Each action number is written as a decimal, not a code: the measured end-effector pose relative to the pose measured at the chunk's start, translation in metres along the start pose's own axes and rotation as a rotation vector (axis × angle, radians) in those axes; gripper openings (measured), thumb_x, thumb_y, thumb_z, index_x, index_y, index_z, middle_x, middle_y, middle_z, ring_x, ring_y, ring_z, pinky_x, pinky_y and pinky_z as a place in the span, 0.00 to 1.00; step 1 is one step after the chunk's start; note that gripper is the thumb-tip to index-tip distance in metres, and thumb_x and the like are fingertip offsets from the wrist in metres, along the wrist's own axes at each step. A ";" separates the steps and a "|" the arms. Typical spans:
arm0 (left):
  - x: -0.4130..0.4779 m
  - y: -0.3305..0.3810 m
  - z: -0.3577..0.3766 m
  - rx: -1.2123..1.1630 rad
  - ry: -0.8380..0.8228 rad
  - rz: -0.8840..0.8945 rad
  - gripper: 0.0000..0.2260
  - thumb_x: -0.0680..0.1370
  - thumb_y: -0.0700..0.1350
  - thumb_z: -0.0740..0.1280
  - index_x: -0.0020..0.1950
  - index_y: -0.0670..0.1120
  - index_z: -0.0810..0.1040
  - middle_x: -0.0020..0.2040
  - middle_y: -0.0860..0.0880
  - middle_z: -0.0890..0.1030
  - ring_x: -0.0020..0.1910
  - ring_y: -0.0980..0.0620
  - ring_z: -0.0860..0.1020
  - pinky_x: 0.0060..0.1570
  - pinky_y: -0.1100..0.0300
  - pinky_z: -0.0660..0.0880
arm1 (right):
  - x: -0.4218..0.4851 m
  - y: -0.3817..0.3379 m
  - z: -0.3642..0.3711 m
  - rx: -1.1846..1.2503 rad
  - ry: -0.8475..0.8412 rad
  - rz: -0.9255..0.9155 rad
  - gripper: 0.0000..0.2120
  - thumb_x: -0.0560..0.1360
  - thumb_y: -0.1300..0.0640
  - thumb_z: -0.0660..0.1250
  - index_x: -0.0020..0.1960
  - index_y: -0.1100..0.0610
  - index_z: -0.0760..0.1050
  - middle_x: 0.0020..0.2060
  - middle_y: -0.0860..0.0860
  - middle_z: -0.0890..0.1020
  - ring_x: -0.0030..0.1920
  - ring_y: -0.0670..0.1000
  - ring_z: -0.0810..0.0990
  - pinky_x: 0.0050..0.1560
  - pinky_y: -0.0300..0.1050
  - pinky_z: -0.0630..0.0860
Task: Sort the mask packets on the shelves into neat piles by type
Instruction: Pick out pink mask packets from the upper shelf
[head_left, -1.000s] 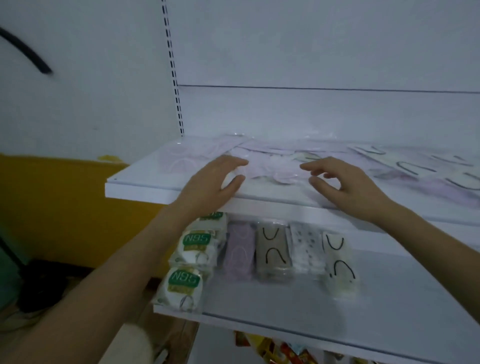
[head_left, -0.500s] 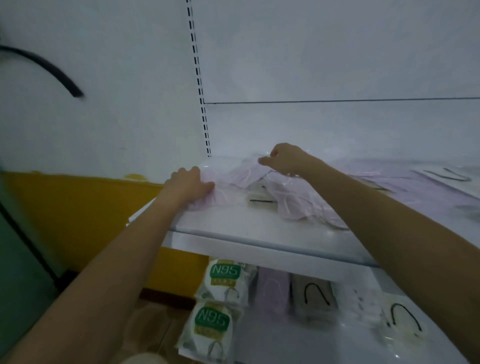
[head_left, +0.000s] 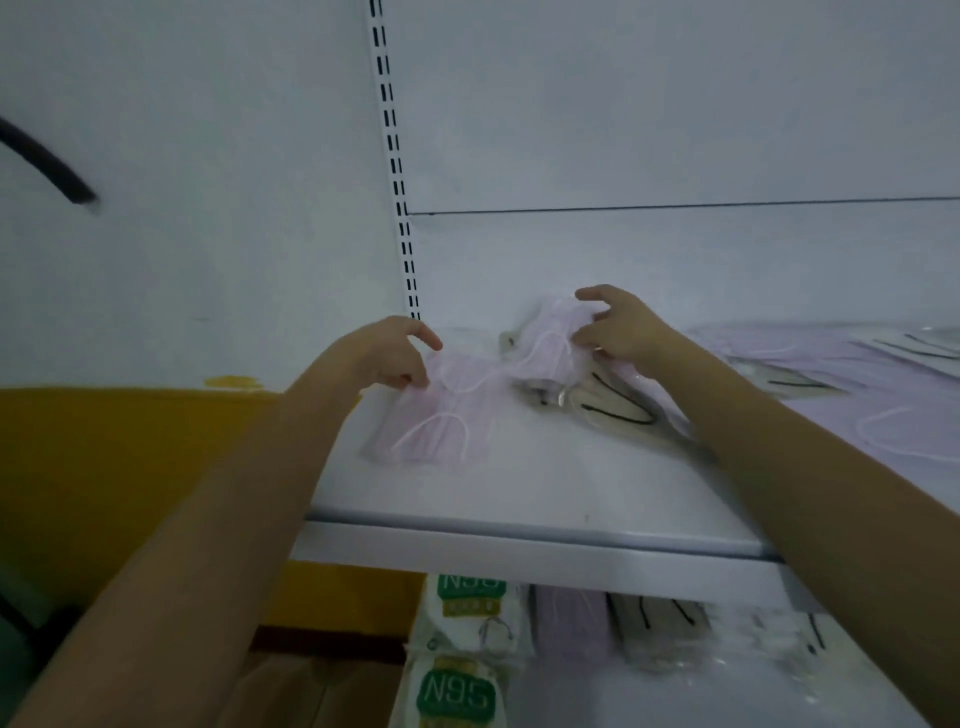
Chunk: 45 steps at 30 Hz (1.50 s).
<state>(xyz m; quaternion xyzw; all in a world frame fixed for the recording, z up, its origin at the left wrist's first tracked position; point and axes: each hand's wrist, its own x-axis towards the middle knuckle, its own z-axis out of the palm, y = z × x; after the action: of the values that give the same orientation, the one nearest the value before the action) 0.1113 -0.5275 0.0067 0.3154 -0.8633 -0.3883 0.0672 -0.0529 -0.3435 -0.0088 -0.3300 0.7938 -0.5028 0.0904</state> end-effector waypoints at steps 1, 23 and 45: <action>0.003 0.002 -0.002 -0.037 0.043 0.043 0.19 0.73 0.28 0.64 0.60 0.43 0.76 0.39 0.46 0.74 0.34 0.54 0.72 0.34 0.66 0.73 | -0.001 0.000 -0.003 0.125 0.042 0.012 0.19 0.72 0.70 0.64 0.61 0.56 0.72 0.48 0.55 0.74 0.46 0.55 0.74 0.43 0.44 0.75; 0.035 0.052 0.054 -0.714 0.270 0.518 0.37 0.74 0.31 0.67 0.76 0.52 0.53 0.62 0.46 0.65 0.54 0.56 0.71 0.38 0.73 0.75 | 0.010 0.009 -0.061 -0.235 0.353 -0.131 0.19 0.79 0.59 0.59 0.70 0.56 0.65 0.64 0.57 0.73 0.59 0.54 0.74 0.57 0.39 0.67; 0.036 0.037 0.054 -0.523 0.385 0.379 0.25 0.74 0.33 0.67 0.70 0.45 0.69 0.69 0.47 0.69 0.66 0.48 0.70 0.62 0.58 0.70 | 0.012 0.033 -0.048 -0.740 -0.214 0.168 0.34 0.67 0.49 0.65 0.72 0.47 0.60 0.66 0.56 0.71 0.66 0.59 0.67 0.67 0.55 0.67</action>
<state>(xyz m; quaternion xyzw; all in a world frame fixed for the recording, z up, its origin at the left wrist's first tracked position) 0.0452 -0.4968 -0.0090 0.1893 -0.7495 -0.5100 0.3771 -0.0996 -0.3065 -0.0122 -0.3246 0.9318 -0.1362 0.0883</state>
